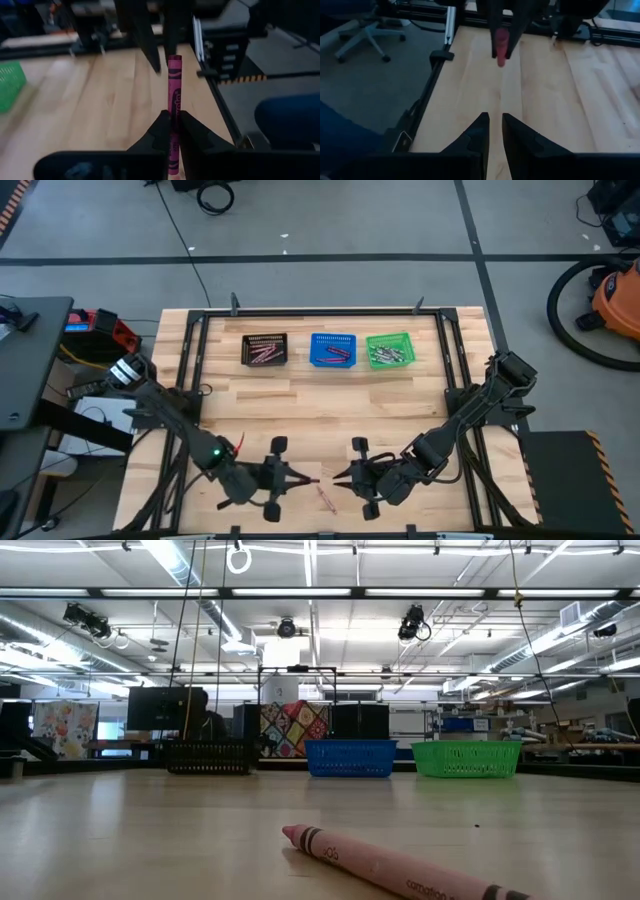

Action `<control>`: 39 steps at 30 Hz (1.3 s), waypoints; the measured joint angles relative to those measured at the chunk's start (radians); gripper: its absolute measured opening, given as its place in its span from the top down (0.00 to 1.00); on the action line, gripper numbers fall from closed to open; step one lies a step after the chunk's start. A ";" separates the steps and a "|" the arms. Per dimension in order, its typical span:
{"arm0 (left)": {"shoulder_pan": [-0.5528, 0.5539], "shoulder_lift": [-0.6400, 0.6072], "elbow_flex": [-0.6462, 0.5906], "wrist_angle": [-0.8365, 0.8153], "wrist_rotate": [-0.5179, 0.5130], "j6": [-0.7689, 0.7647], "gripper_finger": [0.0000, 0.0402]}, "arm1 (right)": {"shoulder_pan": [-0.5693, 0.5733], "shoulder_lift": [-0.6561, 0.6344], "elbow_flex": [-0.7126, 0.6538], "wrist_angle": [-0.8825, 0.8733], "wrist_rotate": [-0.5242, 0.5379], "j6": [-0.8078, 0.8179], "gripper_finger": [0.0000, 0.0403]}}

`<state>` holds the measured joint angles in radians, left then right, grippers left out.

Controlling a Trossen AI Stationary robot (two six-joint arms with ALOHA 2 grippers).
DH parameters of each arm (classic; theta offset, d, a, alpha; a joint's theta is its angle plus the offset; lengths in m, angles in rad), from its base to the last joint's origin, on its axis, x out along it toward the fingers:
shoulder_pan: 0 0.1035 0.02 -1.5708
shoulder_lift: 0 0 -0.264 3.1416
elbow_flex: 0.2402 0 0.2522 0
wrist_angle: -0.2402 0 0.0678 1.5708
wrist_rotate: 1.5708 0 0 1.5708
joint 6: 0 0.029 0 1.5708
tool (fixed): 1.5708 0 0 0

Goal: Sort crayons
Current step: Put the red crayon into the blue bin

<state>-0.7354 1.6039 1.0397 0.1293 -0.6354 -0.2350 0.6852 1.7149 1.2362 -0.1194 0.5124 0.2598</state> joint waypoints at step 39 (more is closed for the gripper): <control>0.072 -0.001 0.001 0.152 0.005 0.142 0.94 | -0.074 0.000 0.000 0.223 0.018 -0.176 0.66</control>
<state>-0.6636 1.6028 1.0409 0.2808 -0.6308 -0.0925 0.6108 1.7150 1.2358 0.1033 0.5300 0.0840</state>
